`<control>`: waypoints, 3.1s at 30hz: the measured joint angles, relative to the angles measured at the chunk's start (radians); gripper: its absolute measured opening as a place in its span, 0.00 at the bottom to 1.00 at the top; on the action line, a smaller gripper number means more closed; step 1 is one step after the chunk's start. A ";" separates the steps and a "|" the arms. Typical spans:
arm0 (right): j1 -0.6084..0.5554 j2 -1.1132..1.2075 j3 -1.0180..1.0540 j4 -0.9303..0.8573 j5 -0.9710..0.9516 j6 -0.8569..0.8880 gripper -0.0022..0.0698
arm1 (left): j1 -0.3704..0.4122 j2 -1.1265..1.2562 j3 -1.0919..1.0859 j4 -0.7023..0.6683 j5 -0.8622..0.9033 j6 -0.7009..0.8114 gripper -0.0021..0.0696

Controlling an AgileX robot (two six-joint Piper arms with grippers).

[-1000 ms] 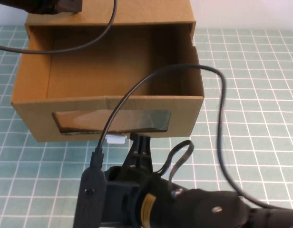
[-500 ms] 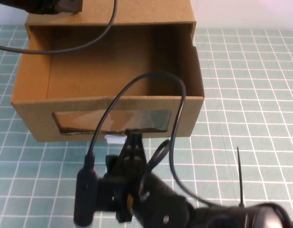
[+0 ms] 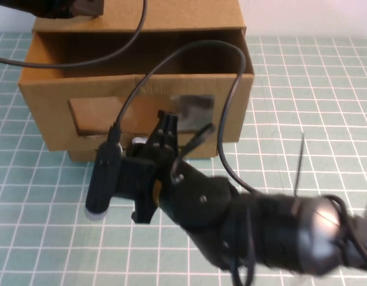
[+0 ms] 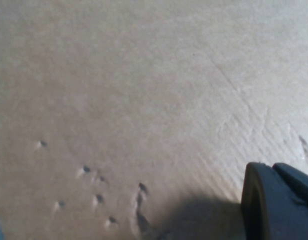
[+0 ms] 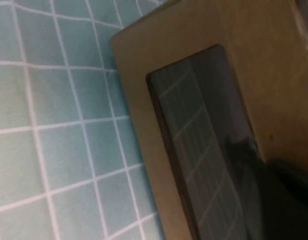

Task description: Close the shoe box

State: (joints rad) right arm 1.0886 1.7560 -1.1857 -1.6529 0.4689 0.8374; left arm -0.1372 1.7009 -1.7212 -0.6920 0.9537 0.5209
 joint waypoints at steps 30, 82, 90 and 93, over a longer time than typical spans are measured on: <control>-0.231 0.172 -0.272 0.002 -0.184 0.004 0.01 | 0.000 0.003 0.000 -0.045 0.010 0.010 0.02; -0.825 -0.785 0.012 1.225 0.053 -0.494 0.01 | 0.000 -1.293 1.015 0.254 -0.099 -0.121 0.02; -0.831 -1.211 0.380 1.332 -0.058 -0.492 0.01 | 0.000 -1.600 1.124 0.248 -0.106 -0.163 0.02; -0.832 -1.352 0.496 1.402 -0.062 -0.492 0.01 | 0.000 -1.659 1.152 0.248 -0.146 -0.167 0.02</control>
State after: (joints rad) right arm 0.2562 0.4035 -0.6902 -0.2511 0.4071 0.3458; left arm -0.1372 0.0418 -0.5697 -0.4442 0.8082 0.3536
